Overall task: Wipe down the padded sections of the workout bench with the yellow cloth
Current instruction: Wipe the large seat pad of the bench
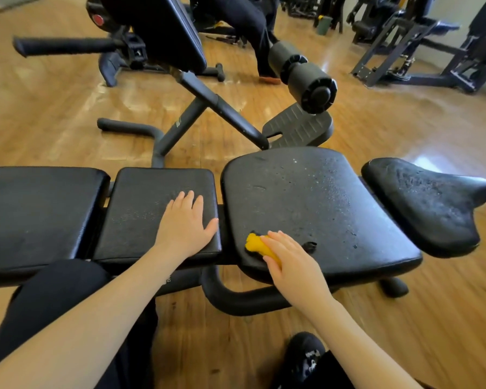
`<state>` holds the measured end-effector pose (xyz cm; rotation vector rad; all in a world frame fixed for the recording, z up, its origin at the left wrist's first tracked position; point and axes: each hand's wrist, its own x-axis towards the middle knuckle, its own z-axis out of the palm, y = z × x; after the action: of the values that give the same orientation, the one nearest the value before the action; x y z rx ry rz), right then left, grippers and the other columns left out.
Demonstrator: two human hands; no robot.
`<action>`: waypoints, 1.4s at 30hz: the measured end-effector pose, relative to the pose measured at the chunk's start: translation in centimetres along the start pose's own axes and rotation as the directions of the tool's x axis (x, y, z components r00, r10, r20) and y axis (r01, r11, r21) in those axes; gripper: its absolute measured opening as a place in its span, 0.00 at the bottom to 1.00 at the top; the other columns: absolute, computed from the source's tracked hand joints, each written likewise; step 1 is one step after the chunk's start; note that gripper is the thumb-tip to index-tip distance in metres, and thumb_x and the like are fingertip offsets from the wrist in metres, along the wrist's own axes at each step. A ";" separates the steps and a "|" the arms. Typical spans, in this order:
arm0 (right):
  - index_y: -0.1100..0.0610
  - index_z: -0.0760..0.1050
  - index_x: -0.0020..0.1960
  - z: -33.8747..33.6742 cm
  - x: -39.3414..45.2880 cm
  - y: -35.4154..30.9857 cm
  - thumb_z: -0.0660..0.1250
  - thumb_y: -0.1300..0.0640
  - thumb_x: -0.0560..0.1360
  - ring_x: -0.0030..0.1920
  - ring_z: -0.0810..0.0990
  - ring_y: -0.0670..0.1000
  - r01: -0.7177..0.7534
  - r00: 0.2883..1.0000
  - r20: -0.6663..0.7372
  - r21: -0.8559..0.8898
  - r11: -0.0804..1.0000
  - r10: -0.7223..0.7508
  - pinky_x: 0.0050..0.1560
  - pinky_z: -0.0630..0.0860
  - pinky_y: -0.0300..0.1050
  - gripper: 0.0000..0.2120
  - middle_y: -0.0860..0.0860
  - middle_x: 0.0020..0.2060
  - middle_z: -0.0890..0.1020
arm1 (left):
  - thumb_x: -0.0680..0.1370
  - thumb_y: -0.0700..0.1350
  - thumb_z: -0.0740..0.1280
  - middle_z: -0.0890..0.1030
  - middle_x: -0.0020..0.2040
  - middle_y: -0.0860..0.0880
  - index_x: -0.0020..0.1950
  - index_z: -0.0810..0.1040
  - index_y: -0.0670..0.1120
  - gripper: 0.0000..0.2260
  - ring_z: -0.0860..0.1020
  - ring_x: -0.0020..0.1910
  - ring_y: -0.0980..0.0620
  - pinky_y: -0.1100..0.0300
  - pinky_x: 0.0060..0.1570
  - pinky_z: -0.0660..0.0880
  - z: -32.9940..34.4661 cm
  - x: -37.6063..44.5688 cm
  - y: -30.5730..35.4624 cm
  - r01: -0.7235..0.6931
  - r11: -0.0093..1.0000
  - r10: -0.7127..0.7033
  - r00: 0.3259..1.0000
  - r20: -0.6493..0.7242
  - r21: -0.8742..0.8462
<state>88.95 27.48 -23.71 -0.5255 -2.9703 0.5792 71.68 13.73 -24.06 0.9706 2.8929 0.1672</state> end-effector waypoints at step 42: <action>0.58 0.54 0.74 0.0 8.8 0.7 0.55 0.55 0.80 0.74 0.53 0.56 -0.071 0.990 0.119 -0.023 0.997 0.073 0.74 0.55 0.49 0.25 0.54 0.72 0.57 | 0.81 0.55 0.50 0.45 0.76 0.36 0.75 0.44 0.37 0.32 0.45 0.75 0.36 0.46 0.73 0.49 0.8 0.9 2.0 0.073 0.995 -0.079 0.992 0.100 0.064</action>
<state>80.94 31.07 -23.98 -0.6236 -3.0837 0.6105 72.24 15.96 -24.66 0.8497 2.8494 0.0247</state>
